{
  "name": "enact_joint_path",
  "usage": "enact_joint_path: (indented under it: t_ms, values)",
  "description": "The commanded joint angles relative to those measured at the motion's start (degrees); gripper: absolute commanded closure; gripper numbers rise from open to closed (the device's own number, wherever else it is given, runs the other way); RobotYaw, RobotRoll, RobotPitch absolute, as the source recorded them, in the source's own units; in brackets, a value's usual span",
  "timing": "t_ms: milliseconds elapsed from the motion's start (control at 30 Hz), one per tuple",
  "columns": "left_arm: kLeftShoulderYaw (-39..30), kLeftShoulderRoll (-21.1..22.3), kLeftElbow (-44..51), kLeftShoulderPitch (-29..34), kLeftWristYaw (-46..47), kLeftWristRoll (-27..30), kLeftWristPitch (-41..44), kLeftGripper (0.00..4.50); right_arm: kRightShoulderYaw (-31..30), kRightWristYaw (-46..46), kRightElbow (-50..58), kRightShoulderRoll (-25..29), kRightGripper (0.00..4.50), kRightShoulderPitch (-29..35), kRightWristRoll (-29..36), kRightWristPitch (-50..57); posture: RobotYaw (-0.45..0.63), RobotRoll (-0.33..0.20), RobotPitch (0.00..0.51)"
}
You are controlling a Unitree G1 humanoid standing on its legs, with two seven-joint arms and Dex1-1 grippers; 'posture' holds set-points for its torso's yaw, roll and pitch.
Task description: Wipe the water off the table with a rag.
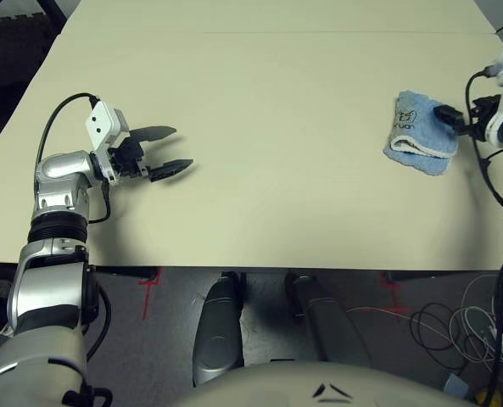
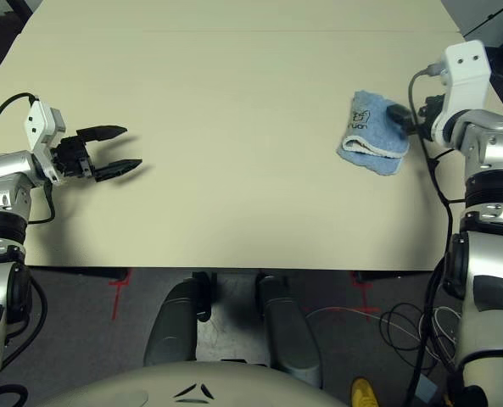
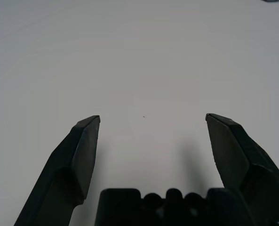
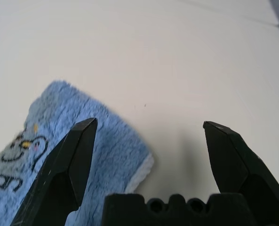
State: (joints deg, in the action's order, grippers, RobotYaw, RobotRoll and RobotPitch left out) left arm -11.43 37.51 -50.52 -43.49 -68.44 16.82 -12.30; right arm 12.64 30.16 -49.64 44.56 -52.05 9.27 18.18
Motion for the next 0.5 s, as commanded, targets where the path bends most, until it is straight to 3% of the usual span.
enact_joint_path:
  t_ms: [33, 333, 500]
  values:
    - [-4.89, -0.48, -3.48, -1.80, 11.34, 1.27, -0.69, 0.00, 4.88, -1.28, -1.98, -0.49, 0.01, 0.81, 2.88, -6.46, 0.07, 0.000, 0.255]
    - [-11.39, 0.90, -11.02, -3.97, 33.47, 0.05, -2.51, 0.00, 10.36, -2.99, -7.32, -2.35, 0.01, 2.61, 5.77, -19.54, 0.10, 0.000, 0.260]
    - [-11.16, 1.36, -12.00, -3.31, 35.89, -0.76, -3.79, 0.00, 10.85, -3.00, -9.29, -3.29, 0.01, 3.66, 6.34, -22.84, 0.12, 0.000, 0.263]
